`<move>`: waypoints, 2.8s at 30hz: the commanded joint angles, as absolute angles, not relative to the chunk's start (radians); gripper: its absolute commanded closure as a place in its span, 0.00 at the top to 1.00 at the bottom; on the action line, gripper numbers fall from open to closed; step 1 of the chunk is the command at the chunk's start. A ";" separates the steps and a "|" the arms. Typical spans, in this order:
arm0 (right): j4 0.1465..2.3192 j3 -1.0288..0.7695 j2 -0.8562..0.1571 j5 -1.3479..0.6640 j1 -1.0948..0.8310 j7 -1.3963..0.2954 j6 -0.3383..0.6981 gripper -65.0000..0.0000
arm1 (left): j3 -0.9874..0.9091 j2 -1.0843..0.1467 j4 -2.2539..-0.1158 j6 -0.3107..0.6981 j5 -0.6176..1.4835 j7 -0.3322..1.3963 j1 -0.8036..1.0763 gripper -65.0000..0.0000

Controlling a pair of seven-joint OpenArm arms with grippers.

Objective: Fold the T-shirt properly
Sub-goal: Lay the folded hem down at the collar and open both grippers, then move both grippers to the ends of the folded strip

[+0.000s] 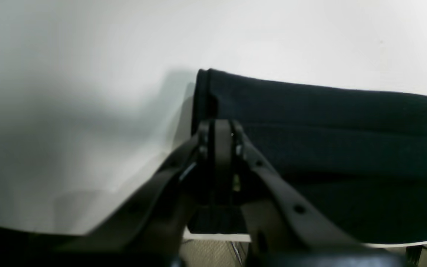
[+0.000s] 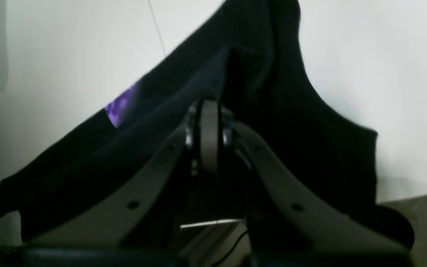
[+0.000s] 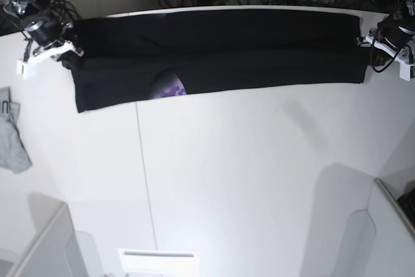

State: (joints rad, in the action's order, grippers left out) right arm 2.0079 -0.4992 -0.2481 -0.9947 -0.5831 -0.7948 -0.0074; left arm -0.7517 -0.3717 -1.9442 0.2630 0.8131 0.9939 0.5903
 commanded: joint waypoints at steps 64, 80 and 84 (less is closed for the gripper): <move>1.655 -0.294 -0.117 -0.498 -0.369 -0.700 0.151 0.00 | -0.567 -0.217 -1.699 0.331 0.407 0.970 0.380 0.00; 1.781 -0.291 -0.068 -0.503 -0.269 -0.774 0.157 0.00 | -0.575 -0.243 -1.736 0.334 0.369 1.082 0.124 0.00; 1.936 -0.249 -0.071 -0.503 -0.309 -0.785 0.203 0.00 | -0.627 -0.257 -1.857 0.334 0.450 1.165 0.127 0.00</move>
State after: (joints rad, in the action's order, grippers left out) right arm 1.9194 -0.2508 -0.0677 -0.4877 -0.3107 -0.7948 0.1932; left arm -0.6197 -0.2394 -1.8370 0.3336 0.4500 1.1870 0.1352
